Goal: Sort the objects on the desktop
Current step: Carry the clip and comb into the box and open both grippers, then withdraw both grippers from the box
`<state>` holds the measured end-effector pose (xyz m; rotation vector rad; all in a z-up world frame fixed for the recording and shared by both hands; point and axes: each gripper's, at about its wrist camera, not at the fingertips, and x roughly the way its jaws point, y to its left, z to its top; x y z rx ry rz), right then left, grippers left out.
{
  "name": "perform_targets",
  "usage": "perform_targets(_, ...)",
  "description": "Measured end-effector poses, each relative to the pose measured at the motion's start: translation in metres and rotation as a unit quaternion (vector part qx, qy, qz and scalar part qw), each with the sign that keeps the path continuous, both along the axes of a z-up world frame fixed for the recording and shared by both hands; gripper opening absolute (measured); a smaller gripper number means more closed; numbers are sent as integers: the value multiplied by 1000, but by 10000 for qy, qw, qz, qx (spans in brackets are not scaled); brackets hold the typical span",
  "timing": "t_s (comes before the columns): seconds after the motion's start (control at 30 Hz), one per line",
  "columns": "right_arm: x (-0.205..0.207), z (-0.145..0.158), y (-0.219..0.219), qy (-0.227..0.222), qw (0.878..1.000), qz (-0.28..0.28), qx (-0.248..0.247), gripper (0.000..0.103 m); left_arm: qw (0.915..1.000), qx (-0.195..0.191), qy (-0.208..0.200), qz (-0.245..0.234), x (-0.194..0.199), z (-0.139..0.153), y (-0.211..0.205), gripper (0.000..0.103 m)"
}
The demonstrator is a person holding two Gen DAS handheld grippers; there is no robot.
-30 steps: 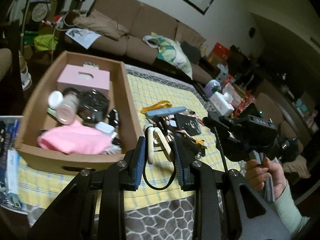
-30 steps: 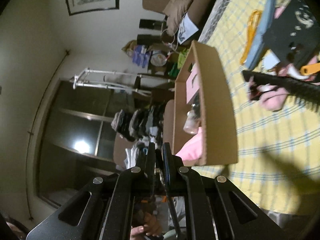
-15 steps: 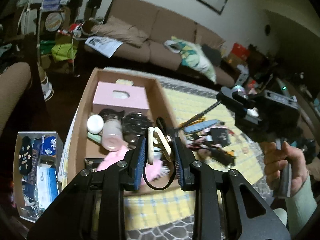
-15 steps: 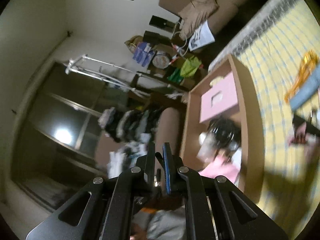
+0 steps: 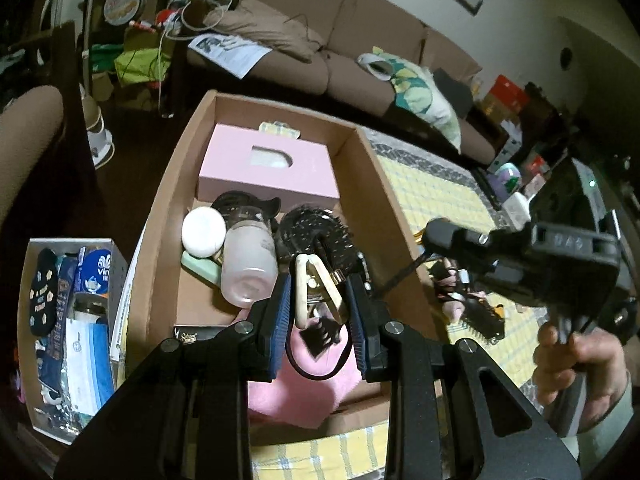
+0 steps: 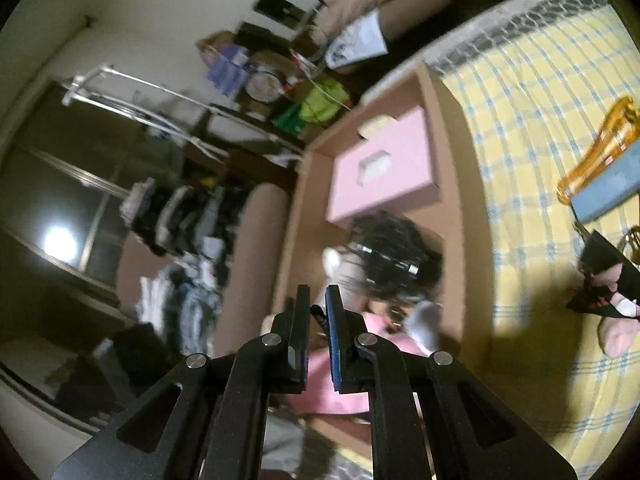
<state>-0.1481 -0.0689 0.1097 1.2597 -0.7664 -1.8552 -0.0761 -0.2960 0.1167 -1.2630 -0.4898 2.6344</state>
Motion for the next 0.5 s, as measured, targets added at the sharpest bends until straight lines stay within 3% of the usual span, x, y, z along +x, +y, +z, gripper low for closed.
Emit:
perform_targets(0.2, -10, -15, -16, 184, 9952, 85, 961, 9, 9999, 22, -169, -17, -7, -9, -1, 26)
perform_targets(0.27, -12, -12, -21, 311, 9925, 126, 1176, 15, 9999, 50, -152, 13, -7, -7, -2, 32)
perform_targets(0.33, -12, -7, -21, 376, 9923, 156, 1168, 35, 9998, 132, -125, 81, -6, -4, -6, 47)
perform_targets(0.43, -12, 7, -18, 585, 9907, 69, 1229, 59, 9998, 110, -70, 158, -2, 3, -11, 51)
perform_targets(0.5, -13, 14, -14, 657, 9902, -2, 1232, 63, 9998, 90, -58, 185, 1, 7, -12, 55)
